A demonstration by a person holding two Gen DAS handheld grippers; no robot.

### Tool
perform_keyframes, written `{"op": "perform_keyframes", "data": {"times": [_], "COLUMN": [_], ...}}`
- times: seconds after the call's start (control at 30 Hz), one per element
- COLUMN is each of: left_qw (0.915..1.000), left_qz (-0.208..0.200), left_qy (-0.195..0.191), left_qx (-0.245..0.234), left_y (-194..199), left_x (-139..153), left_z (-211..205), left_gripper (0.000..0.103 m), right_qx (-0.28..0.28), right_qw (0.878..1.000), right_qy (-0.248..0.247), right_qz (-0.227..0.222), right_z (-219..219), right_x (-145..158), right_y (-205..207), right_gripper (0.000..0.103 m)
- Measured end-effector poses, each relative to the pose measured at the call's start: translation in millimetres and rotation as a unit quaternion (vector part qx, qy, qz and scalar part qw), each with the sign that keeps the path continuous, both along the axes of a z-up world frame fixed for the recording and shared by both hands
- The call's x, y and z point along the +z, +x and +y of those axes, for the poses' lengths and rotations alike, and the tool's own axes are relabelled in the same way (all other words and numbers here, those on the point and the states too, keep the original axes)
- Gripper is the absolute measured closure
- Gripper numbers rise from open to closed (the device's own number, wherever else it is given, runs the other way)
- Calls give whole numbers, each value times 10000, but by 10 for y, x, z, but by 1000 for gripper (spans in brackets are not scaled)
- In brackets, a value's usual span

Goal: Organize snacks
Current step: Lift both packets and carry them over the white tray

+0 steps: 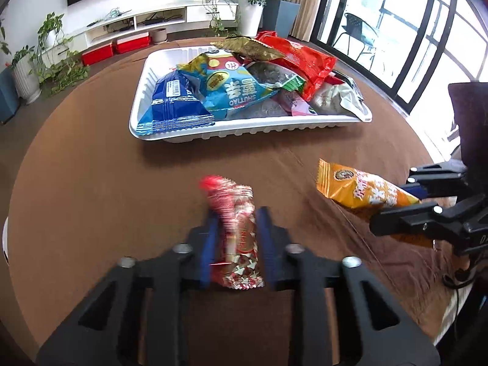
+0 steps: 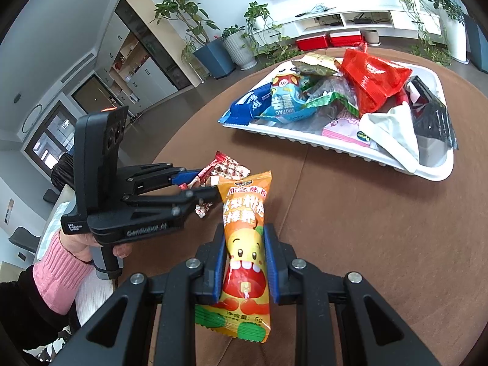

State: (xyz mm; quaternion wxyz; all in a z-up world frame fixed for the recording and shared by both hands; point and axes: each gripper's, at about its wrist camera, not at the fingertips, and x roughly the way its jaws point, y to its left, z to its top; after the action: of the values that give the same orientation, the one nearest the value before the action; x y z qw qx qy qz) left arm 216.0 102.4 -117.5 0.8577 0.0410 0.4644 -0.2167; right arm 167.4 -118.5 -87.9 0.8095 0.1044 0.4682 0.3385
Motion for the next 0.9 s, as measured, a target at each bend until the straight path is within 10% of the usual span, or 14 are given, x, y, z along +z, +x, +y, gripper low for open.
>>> {"op": "perform_keyframes", "data": {"times": [0.9], "left_qw": [9948], "left_qz": [-296], "left_qy": [-872], "left_qx": [441], "left_y": [43], "left_x": [573], "left_z": [193], "left_gripper": [85], "right_qx": [-506], "right_qw": [9967], "right_qy": [623], "right_qz": [-107], "right_z": [-283], "right_x": [288], "right_y": [381], "right_gripper": [78]}}
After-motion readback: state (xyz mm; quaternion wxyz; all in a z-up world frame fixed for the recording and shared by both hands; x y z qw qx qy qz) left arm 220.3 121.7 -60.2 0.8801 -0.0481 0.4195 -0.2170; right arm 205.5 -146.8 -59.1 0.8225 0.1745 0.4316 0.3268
